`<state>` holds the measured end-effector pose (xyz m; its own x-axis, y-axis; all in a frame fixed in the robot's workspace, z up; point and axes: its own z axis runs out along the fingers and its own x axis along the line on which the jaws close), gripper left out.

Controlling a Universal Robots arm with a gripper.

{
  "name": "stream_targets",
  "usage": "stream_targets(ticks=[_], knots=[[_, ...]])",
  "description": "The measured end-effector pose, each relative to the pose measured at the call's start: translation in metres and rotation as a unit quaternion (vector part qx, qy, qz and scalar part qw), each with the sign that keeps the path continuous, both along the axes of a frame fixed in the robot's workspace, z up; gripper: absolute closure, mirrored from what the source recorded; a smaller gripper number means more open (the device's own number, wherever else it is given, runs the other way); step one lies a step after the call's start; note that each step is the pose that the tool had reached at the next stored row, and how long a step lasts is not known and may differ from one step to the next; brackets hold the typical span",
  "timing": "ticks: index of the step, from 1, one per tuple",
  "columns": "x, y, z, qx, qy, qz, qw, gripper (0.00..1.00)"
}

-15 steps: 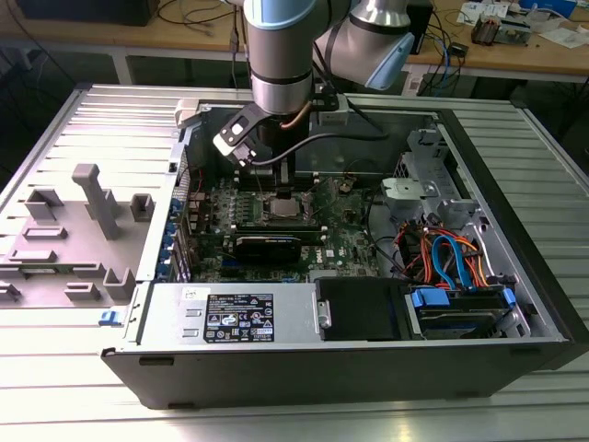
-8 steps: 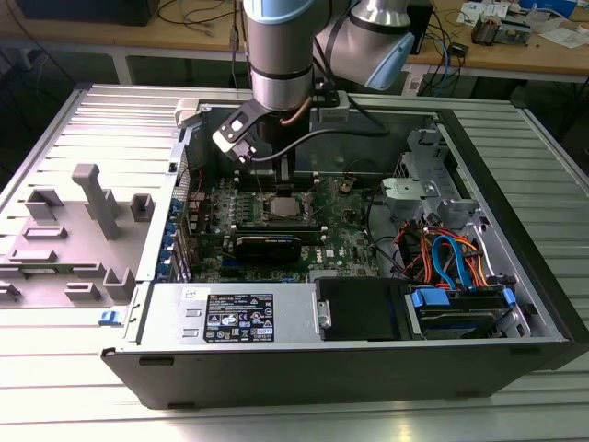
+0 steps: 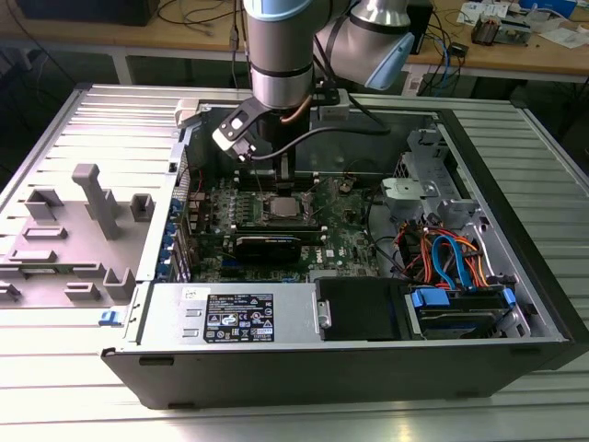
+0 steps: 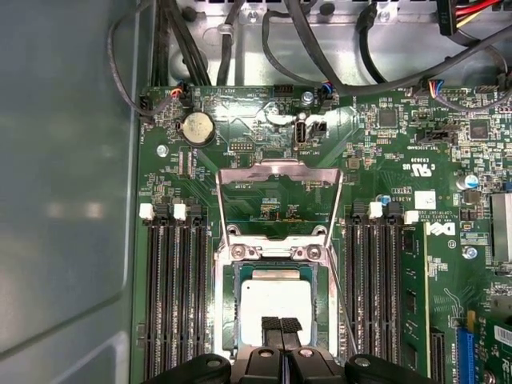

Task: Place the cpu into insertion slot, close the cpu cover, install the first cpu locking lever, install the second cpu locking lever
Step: 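Close the cpu cover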

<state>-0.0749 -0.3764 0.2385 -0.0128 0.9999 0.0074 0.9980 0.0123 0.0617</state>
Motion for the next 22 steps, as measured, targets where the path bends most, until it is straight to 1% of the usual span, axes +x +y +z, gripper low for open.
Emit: stream_targets(ticks=[15, 22], knots=[[0.0, 0.0, 0.0032, 0.0001, 0.0, 0.0, 1.0, 0.89], [0.0, 0.0, 0.0064, 0.0001, -0.0001, 0.0, 1.0, 0.89]])
